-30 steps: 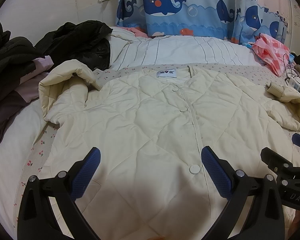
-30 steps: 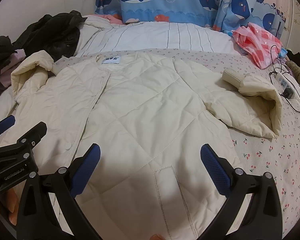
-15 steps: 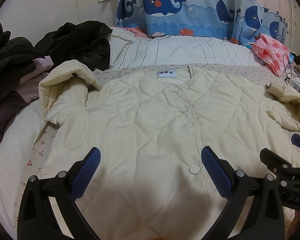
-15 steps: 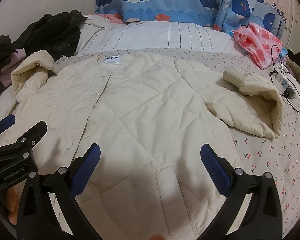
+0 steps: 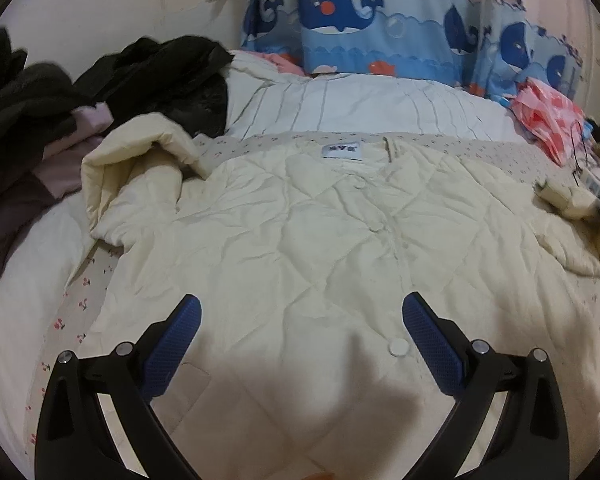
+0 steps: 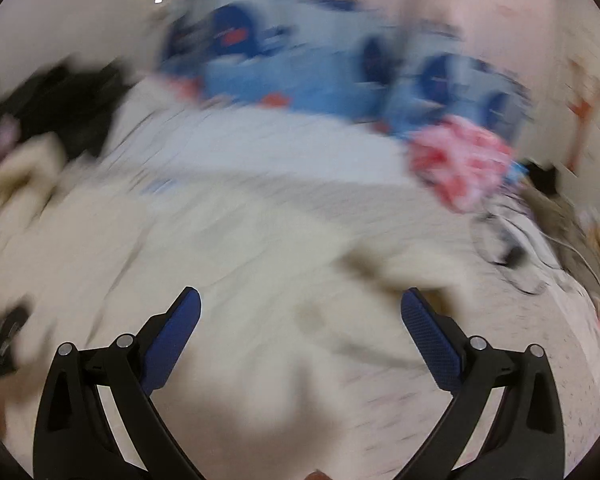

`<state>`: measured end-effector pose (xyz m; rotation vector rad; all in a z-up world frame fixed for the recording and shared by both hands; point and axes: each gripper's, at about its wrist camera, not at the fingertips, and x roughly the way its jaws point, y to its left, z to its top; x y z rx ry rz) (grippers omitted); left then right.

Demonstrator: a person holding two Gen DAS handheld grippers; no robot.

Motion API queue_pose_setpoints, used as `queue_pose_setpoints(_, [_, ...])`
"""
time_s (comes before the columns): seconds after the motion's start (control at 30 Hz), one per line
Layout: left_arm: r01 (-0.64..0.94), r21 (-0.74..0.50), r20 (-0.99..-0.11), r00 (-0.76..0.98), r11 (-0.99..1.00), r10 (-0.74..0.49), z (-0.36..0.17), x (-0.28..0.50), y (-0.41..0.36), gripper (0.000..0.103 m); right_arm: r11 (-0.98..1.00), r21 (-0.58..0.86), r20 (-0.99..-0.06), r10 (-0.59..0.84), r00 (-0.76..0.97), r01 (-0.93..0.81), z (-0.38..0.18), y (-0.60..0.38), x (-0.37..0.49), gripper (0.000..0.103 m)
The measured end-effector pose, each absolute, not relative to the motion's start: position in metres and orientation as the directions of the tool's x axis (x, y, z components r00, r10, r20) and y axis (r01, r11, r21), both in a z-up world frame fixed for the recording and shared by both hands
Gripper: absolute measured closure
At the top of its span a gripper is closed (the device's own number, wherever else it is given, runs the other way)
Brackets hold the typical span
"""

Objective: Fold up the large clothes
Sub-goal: 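Grasp the knit cuff of the jacket sleeve with the right tool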

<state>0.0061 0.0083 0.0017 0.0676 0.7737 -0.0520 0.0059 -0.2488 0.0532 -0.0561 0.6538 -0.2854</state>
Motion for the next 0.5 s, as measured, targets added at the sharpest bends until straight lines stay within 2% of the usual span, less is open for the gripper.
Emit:
queue_pose_setpoints(0.1, [0.051, 0.017, -0.701, 0.712, 0.999, -0.025, 0.005, 0.009, 0.017, 0.006, 0.929, -0.038, -0.605, -0.315, 0.731, 0.369, 0.074, -0.331, 0.005, 0.006])
queue_pose_setpoints(0.13, [0.047, 0.013, -0.699, 0.714, 0.999, -0.024, 0.006, 0.009, 0.019, 0.006, 0.925, -0.064, -0.629, -0.329, 0.704, 0.375, 0.075, -0.350, 0.012, 0.006])
queue_pose_setpoints(0.27, [0.049, 0.020, -0.698, 0.716, 0.999, -0.021, 0.005, 0.011, 0.018, 0.006, 0.935, -0.323, -0.688, -0.339, 0.641, 0.146, 0.055, -0.339, 0.048, 0.006])
queue_pose_setpoints(0.37, [0.054, 0.043, -0.709, 0.705, 0.998, -0.007, -0.001, 0.013, 0.014, 0.006, 0.832, -0.548, -0.649, -0.490, 0.582, 0.089, 0.026, -0.324, 0.078, 0.006])
queue_pose_setpoints(0.5, [0.055, 0.053, -0.713, 0.701, 0.997, -0.001, -0.004, 0.015, 0.012, 0.006, 0.770, -0.638, -0.697, -0.566, 0.441, -0.021, -0.035, -0.338, 0.124, 0.006])
